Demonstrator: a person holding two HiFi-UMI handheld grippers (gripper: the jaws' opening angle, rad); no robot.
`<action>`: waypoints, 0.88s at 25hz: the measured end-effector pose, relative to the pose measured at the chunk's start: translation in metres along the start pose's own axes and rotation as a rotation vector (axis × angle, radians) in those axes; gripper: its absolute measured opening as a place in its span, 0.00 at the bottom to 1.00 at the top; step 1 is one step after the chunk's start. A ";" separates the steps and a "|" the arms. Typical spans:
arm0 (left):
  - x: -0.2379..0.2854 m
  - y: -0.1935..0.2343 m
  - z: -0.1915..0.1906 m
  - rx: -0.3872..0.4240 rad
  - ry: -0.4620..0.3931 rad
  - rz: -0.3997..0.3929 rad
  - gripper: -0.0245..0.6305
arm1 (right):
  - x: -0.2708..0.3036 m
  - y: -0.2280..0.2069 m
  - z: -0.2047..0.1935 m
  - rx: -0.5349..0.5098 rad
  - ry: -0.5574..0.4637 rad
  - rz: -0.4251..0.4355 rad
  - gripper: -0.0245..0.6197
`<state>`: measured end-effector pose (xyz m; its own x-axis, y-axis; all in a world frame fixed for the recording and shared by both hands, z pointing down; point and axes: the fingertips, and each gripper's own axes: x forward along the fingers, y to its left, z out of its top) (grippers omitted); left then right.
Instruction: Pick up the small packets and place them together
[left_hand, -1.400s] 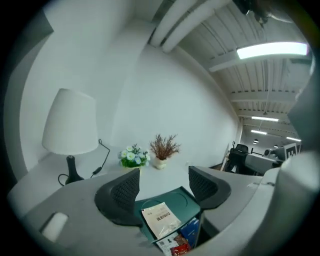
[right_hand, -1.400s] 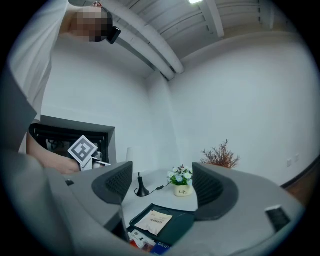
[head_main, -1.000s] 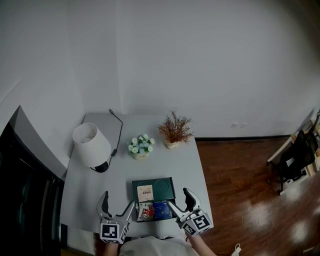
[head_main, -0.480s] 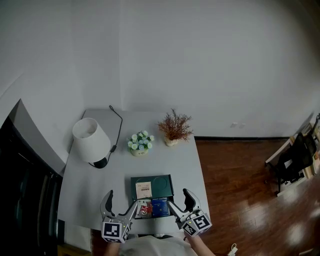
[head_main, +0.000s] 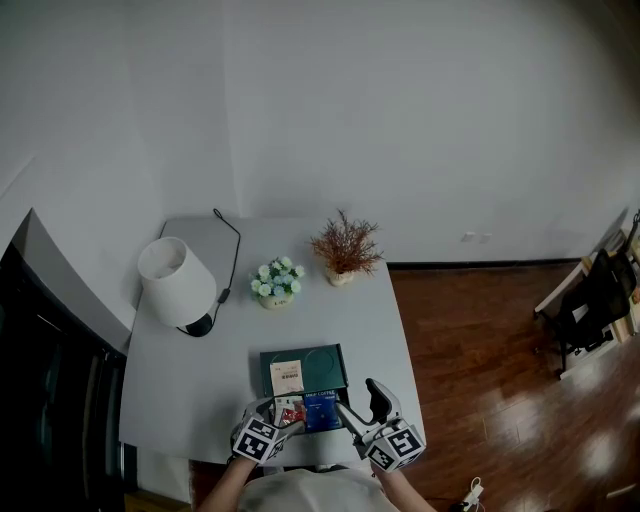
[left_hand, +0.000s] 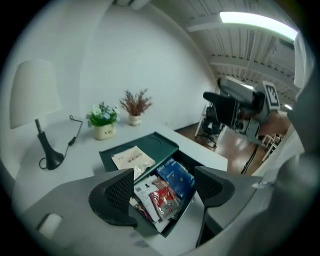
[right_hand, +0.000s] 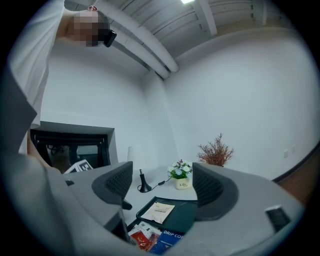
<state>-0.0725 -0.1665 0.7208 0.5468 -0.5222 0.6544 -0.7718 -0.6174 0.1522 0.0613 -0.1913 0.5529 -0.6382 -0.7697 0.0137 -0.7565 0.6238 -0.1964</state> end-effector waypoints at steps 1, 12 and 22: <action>0.013 -0.002 -0.013 0.033 0.067 -0.012 0.62 | 0.001 0.000 0.000 -0.001 0.002 0.004 0.61; 0.064 0.008 -0.064 0.260 0.383 0.044 0.47 | -0.007 -0.014 0.002 -0.019 0.028 -0.007 0.61; 0.051 0.019 -0.056 0.205 0.311 0.148 0.17 | -0.012 -0.015 -0.005 0.002 0.041 -0.007 0.61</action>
<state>-0.0777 -0.1718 0.7989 0.2859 -0.4311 0.8558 -0.7369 -0.6698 -0.0913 0.0794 -0.1906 0.5608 -0.6380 -0.7680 0.0556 -0.7610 0.6178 -0.1979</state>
